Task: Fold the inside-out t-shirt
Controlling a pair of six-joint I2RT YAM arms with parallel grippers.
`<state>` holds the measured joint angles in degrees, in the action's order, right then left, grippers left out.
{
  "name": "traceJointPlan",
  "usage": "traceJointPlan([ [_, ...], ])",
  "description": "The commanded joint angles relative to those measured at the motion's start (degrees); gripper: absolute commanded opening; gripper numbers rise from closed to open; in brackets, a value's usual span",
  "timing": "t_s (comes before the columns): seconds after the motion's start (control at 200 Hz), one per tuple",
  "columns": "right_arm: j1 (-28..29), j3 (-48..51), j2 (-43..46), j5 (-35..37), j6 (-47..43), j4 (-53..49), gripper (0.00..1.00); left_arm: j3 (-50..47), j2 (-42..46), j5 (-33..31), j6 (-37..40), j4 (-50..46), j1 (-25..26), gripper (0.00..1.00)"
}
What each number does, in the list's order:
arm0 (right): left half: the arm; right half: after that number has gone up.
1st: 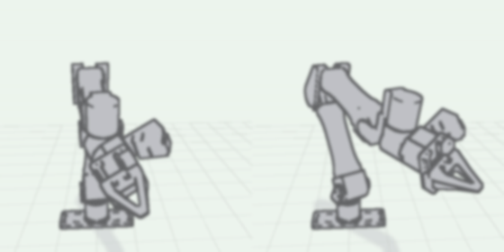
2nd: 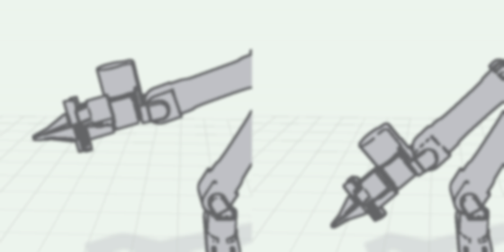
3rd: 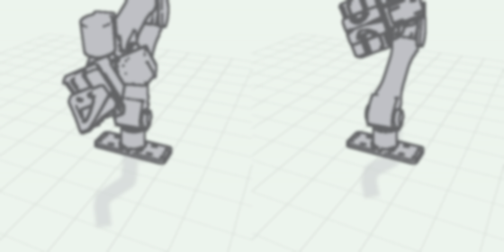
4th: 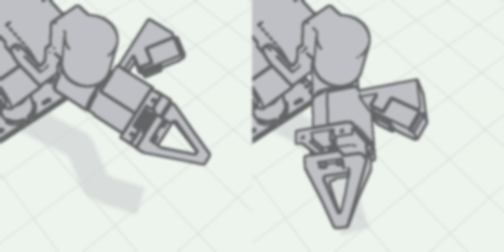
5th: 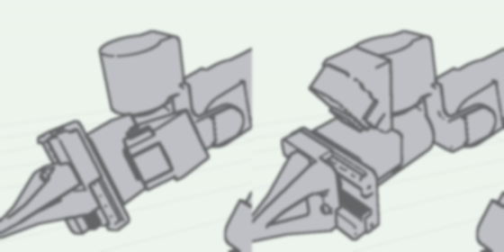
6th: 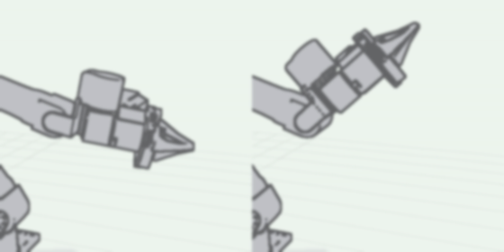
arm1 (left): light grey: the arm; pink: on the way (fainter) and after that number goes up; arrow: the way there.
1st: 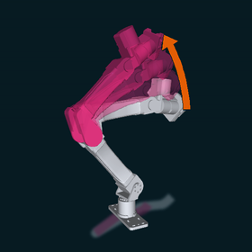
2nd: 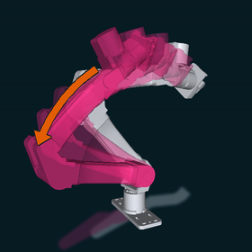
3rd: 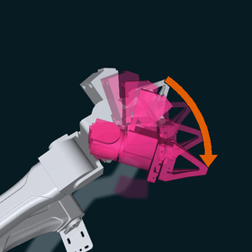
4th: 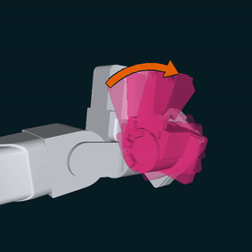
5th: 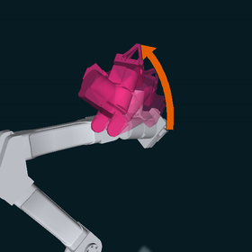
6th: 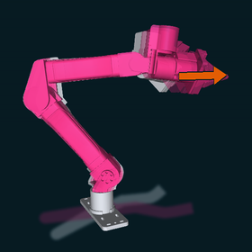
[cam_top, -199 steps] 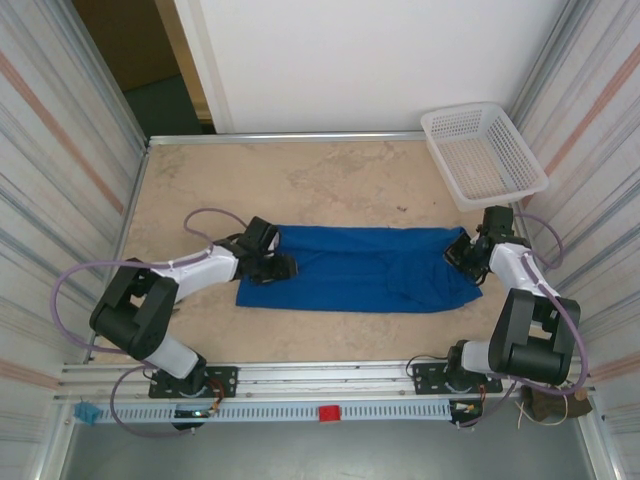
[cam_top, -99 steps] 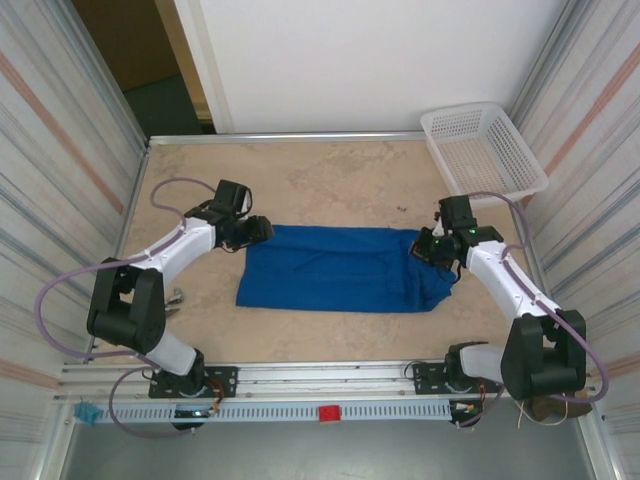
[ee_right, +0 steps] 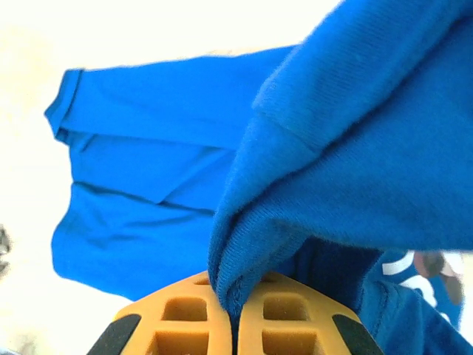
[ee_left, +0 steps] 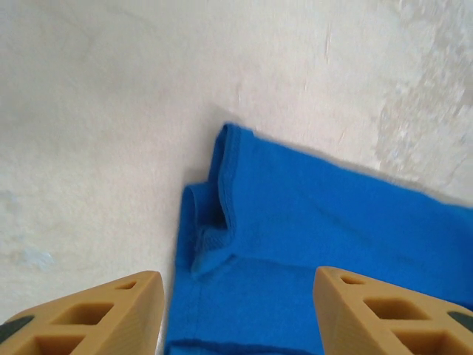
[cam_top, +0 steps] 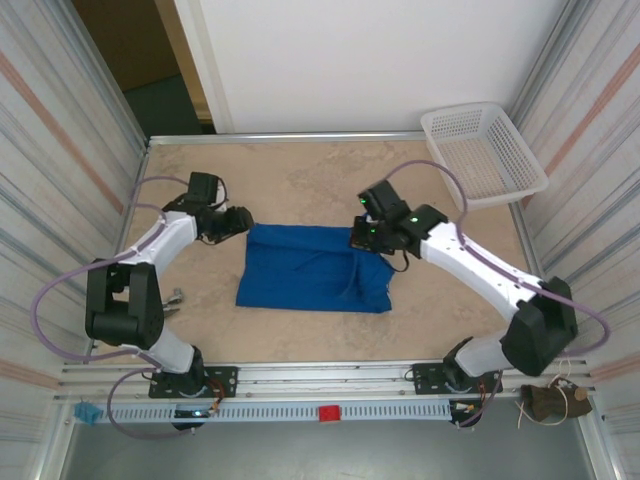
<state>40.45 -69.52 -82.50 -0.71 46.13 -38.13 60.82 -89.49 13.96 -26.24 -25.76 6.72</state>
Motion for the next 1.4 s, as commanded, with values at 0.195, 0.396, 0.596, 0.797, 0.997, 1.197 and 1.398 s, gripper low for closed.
traceJointPlan([
  [0.195,12.4,-18.9,-18.7,4.2,8.0,-0.9,0.00,6.2,-4.4,8.7,-0.2,-0.4,-7.0,0.56],
  [0.396,16.1,-30.3,-31.5,2.3,11.3,0.2,0.00,8.4,-6.0,8.8,-0.1,-1.3,-7.7,0.56],
  [0.596,17.9,-43.4,-46.4,-8.1,10.7,9.3,0.40,11.5,-7.2,9.2,0.2,-1.8,-10.0,0.56],
  [0.797,17.9,-42.7,-38.2,-9.1,1.6,5.9,0.65,17.1,-7.6,11.3,2.6,-5.7,-14.0,0.56],
  [0.997,12.0,-13.4,-16.6,-3.2,-0.2,8.2,0.66,12.5,-0.6,16.1,0.8,-6.2,-12.4,0.57],
  [1.197,-0.6,3.5,-8.9,-6.3,-2.2,11.9,0.67,-4.2,15.7,12.5,-8.2,-1.5,0.6,0.57],
  [1.398,-7.4,-2.1,-19.2,-13.6,-7.9,12.1,0.68,-18.1,29.6,3.2,-21.7,4.5,17.1,0.60],
])
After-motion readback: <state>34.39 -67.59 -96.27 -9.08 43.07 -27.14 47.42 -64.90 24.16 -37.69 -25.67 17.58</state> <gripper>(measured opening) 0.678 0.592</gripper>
